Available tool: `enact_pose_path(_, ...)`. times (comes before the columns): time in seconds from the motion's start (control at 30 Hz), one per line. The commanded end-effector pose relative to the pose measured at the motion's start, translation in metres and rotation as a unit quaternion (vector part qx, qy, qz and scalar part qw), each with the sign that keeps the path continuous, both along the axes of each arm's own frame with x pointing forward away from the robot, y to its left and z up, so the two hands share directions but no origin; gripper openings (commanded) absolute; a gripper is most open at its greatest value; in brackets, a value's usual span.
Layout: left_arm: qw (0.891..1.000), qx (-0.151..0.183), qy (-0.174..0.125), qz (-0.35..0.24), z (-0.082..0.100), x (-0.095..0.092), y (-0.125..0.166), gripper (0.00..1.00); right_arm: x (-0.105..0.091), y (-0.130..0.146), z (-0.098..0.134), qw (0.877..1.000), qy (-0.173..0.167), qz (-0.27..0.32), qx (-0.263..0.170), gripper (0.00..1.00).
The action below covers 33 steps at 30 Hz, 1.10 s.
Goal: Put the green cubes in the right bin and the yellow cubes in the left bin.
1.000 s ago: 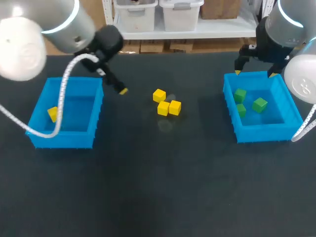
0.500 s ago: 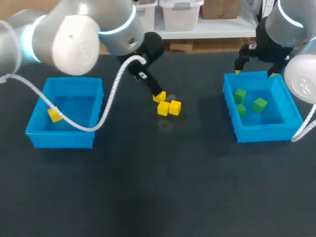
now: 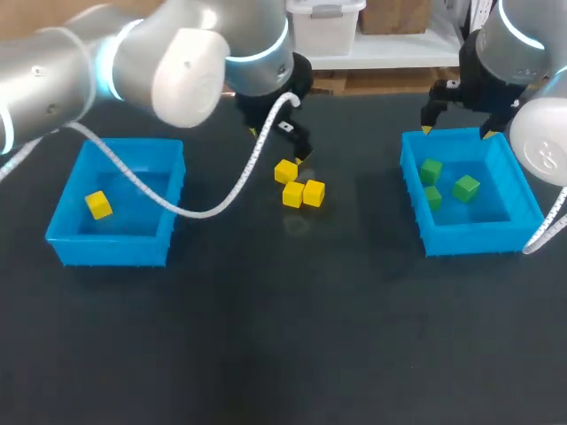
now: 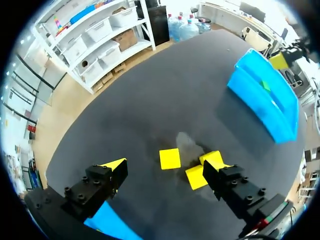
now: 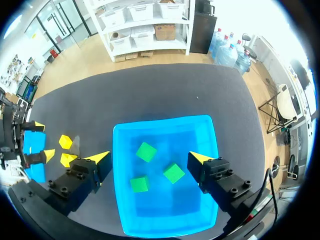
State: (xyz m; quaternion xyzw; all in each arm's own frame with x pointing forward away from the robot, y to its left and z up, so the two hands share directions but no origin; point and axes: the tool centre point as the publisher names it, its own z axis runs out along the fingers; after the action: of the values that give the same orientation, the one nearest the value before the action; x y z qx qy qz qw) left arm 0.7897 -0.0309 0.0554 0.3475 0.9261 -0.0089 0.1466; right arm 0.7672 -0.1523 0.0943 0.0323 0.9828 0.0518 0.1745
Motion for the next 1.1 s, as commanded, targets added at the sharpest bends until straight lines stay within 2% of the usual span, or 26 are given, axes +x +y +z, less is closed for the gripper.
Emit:
enact_pose_path(0.03, 0.999, 0.027, 0.030, 0.015, -0.009, 0.012, -0.006, 1.00, -0.002, 0.000, 0.000, 1.000, -0.002, -0.001, -0.001, 1.00)
enact_pose_path(0.17, 0.998, 0.039, 0.032, 0.039, -0.019, 0.012, -0.005, 1.00, -0.002, 0.000, 0.000, 1.000, -0.002, -0.001, -0.001, 1.00)
enact_pose_path(0.37, 0.997, 0.038, 0.042, 0.051, -0.033, 0.013, -0.007, 1.00, -0.002, 0.000, 0.000, 1.000, -0.002, -0.001, -0.001, 1.00)
enact_pose_path(0.67, 0.997, 0.045, 0.047, 0.044, -0.037, 0.011, -0.018, 1.00, -0.002, 0.000, 0.000, 1.000, -0.002, -0.001, -0.001, 1.00)
enact_pose_path(1.1, 0.996, 0.046, 0.056, 0.059, -0.049, 0.007, -0.015, 1.00, -0.002, 0.000, 0.000, 1.000, -0.002, -0.001, -0.001, 1.00)
